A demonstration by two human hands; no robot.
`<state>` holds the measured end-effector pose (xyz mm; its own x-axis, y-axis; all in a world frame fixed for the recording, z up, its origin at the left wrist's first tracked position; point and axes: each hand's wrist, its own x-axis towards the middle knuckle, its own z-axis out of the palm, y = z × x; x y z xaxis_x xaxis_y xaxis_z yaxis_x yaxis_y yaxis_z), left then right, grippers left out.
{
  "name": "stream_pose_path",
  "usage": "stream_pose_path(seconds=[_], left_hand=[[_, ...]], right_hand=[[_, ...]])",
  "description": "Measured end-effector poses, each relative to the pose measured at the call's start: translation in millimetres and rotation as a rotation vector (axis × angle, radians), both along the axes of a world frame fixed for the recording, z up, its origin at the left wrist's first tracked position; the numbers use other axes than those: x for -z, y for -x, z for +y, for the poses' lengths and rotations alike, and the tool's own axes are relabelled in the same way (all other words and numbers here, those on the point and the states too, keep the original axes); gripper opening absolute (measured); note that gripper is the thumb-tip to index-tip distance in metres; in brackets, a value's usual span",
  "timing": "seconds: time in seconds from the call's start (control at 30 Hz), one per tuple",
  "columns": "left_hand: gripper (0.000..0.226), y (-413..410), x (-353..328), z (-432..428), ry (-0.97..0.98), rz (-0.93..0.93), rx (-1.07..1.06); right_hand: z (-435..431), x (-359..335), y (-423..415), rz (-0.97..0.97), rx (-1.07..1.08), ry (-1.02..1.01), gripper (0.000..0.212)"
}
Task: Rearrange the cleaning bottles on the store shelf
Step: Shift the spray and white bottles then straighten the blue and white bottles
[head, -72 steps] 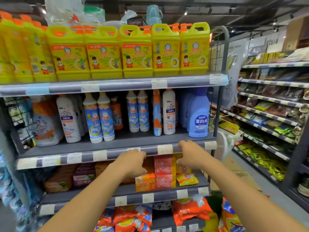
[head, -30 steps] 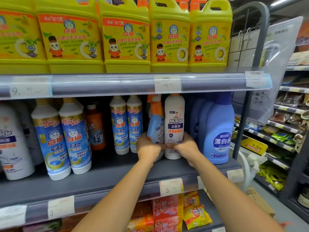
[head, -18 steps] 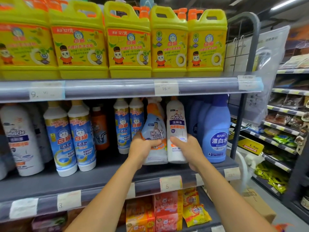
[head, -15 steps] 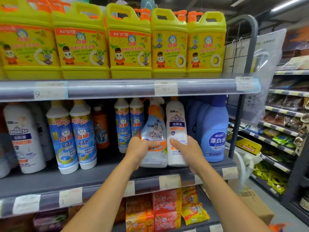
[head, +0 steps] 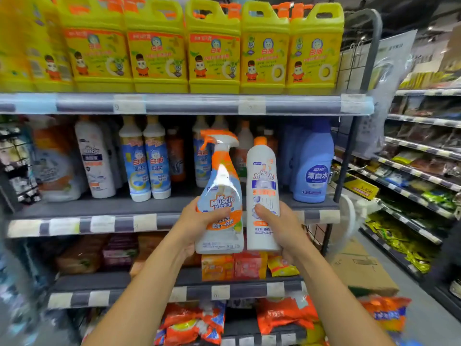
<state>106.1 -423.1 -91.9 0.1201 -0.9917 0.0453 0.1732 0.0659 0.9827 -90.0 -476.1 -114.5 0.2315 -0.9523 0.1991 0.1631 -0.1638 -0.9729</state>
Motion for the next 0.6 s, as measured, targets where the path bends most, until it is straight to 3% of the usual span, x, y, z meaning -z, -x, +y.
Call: stream_pose_path(seconds=[0.33,0.6], left_hand=[[0.069,-46,31,158,-0.112,0.09,-0.305],[0.061,-92,38,223,-0.103,0.146,-0.438]], right_hand=[[108,31,-60,-0.014,-0.208,-0.058,0.016],[157,35,-112,-0.061,-0.385,-0.206,0.036]])
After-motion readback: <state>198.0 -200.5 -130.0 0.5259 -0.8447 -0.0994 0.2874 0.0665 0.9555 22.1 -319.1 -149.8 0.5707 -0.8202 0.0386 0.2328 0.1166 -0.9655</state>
